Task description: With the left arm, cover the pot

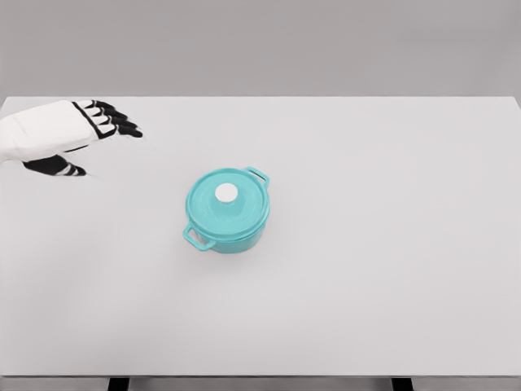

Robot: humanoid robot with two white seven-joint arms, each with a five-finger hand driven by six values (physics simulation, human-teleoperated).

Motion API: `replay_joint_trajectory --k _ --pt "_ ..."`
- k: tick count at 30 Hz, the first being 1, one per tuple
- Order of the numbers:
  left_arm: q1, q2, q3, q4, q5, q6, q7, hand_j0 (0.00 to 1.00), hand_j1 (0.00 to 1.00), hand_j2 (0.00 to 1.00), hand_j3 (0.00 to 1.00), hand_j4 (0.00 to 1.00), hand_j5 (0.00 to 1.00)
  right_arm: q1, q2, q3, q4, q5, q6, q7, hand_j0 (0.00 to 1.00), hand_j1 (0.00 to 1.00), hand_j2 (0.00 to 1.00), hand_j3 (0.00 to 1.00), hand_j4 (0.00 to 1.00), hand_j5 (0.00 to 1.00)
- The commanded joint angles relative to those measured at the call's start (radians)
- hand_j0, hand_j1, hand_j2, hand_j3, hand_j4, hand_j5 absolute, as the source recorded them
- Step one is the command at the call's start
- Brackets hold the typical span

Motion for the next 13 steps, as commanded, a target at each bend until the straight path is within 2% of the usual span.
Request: replay_joint_trajectory --k 1,13 --pt "0.002 0.005 0.023 0.021 -0.001 0.003 0.001 1.0 1.0 1.0 1.0 1.0 1.0 0.0 0.0 0.0 0.0 0.0 0.0 0.0 1.0 1.0 1.0 1.0 1.0 1.0" --pt "0.037 -0.007 0.013 0.021 -0.007 0.003 0.001 1.0 1.0 1.0 1.0 1.0 1.0 0.0 0.0 0.0 0.0 0.0 0.0 0.0 1.0 1.0 1.0 1.0 1.0 1.0"
